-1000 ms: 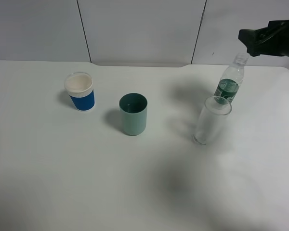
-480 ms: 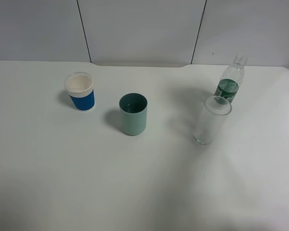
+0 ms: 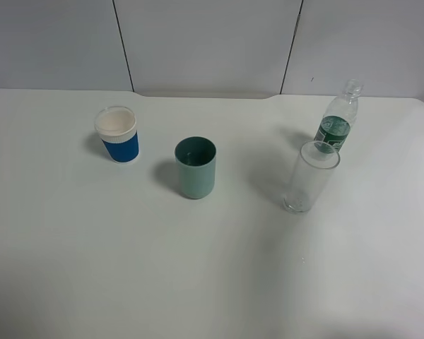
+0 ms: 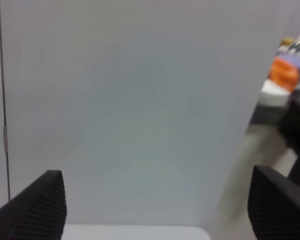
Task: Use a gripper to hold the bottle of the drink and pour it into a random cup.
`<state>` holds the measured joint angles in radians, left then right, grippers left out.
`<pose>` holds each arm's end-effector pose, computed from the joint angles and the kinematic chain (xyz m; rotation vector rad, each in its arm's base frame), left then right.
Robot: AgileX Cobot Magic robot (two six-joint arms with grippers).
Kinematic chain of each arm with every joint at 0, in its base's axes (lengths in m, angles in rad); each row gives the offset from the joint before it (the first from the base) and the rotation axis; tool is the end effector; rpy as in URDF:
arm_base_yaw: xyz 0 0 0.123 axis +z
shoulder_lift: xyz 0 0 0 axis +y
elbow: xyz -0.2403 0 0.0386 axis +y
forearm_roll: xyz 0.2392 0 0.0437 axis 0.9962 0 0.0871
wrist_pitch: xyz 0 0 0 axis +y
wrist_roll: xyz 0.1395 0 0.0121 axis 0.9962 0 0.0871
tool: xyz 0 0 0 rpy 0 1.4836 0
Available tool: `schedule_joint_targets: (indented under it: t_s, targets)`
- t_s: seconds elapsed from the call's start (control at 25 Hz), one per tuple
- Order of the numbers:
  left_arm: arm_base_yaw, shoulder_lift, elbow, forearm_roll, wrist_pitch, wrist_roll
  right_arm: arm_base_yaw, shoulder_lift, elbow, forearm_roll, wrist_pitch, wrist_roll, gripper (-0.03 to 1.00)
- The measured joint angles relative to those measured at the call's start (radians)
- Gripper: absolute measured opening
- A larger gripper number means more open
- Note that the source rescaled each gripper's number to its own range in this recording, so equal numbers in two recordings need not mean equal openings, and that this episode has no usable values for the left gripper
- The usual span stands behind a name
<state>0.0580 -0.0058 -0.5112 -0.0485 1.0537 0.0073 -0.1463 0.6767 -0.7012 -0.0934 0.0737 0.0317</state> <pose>0.0720 -0.0017 0.2556 -0.0487 2.0188 -0.0164 0.2124 -0.0323 0.3584 0.0706 1.5333 -0.1706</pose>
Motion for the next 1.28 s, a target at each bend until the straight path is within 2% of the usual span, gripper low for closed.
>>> schedule_joint_targets:
  t_s: [0.16,0.48,0.56,0.8,0.92,1.28]
  targets:
    - [0.0,0.0,0.0,0.0,0.0,0.0,0.0,-0.171,0.0,0.066,0.115,-0.055,0.55]
    - [0.0,0.0,0.0,0.0,0.0,0.0,0.02,-0.414,0.0,0.14,0.433,-0.153,0.55]
    - [0.0,0.0,0.0,0.0,0.0,0.0,0.027,-0.437,0.0,0.143,0.463,-0.158,0.55]
    - [0.0,0.0,0.0,0.0,0.0,0.0,0.038,-0.537,0.0,0.143,0.695,-0.162,0.55]
    - [0.0,0.0,0.0,0.0,0.0,0.0,0.038,-0.585,0.002,0.093,0.818,-0.162,0.55]
    - [0.0,0.0,0.0,0.0,0.0,0.0,0.038,-0.678,0.145,-0.029,0.902,-0.153,0.55]
